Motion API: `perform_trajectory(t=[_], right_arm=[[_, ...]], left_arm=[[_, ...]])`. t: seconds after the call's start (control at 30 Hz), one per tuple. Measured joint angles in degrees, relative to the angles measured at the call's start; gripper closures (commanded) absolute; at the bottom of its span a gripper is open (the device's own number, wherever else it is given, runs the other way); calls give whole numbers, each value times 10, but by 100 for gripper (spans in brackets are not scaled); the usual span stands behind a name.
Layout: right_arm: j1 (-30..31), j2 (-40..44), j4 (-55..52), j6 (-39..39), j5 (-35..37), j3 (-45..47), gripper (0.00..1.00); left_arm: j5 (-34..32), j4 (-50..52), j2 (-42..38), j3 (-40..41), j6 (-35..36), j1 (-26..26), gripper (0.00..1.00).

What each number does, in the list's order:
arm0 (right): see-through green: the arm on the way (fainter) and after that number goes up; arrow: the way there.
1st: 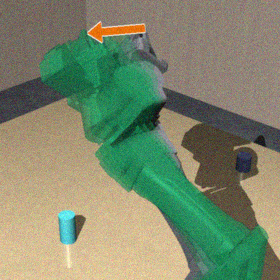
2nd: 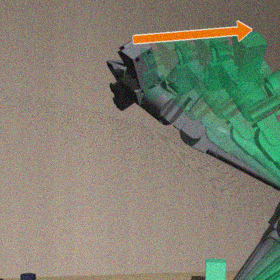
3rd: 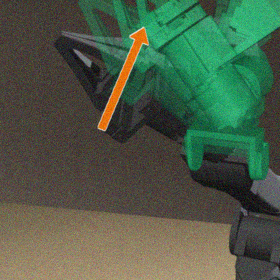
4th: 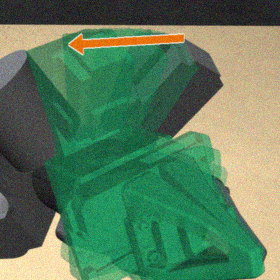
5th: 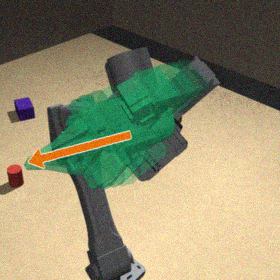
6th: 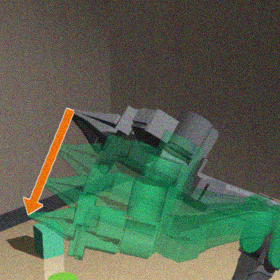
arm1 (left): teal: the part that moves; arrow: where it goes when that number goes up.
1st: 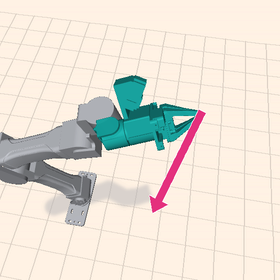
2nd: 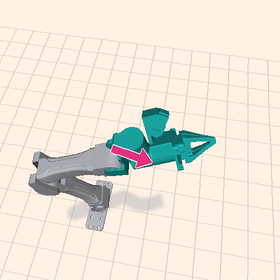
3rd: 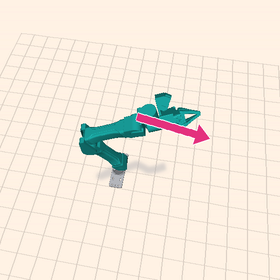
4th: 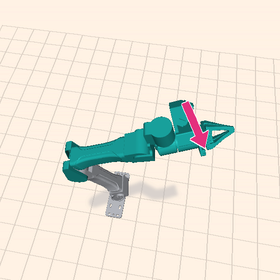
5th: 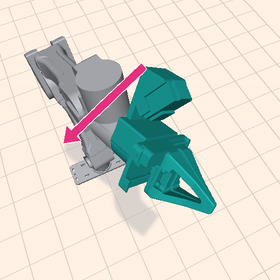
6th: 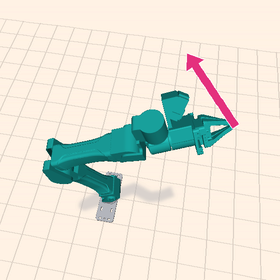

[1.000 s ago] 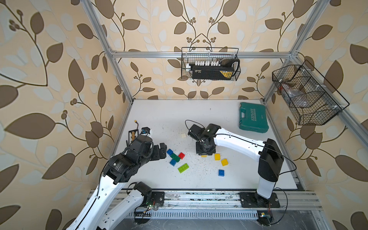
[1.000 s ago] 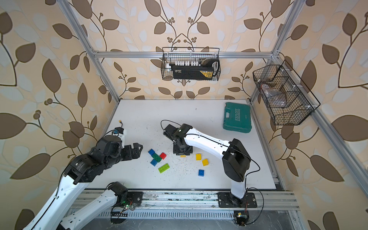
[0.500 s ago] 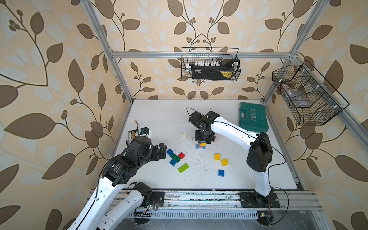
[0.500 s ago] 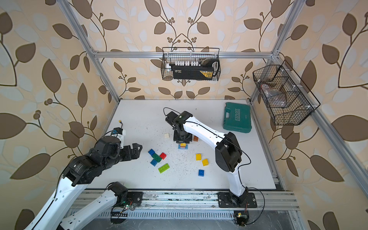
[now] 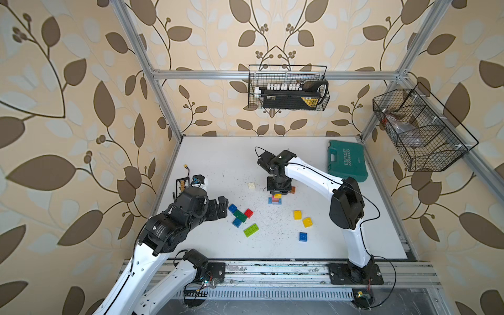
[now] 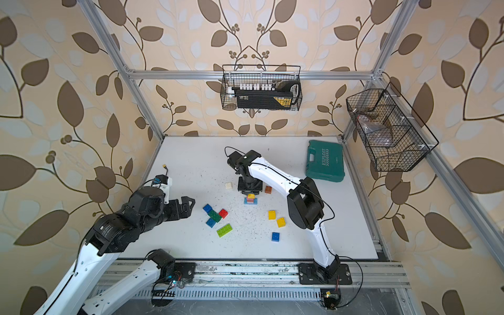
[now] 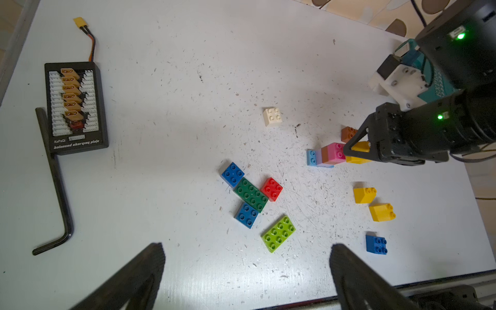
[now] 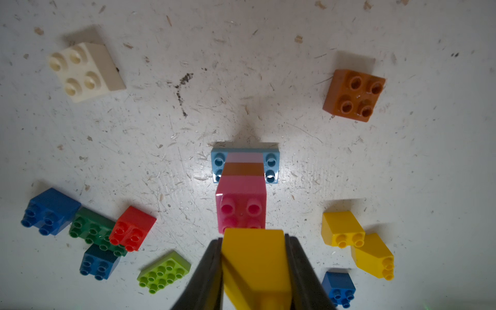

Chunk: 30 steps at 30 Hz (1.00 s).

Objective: Assemble the number 1 with lego
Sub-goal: Assemble the lego brick with the lego brick.

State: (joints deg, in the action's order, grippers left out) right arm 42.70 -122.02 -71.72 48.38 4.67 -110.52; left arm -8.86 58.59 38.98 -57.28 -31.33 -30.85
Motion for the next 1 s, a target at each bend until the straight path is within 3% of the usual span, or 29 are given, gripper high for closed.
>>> perform_trajectory(t=[1.0], right_arm=[[-18,-17,25,0,-6,0,86]], left_arm=[[5,0,0,2,1,0,1]])
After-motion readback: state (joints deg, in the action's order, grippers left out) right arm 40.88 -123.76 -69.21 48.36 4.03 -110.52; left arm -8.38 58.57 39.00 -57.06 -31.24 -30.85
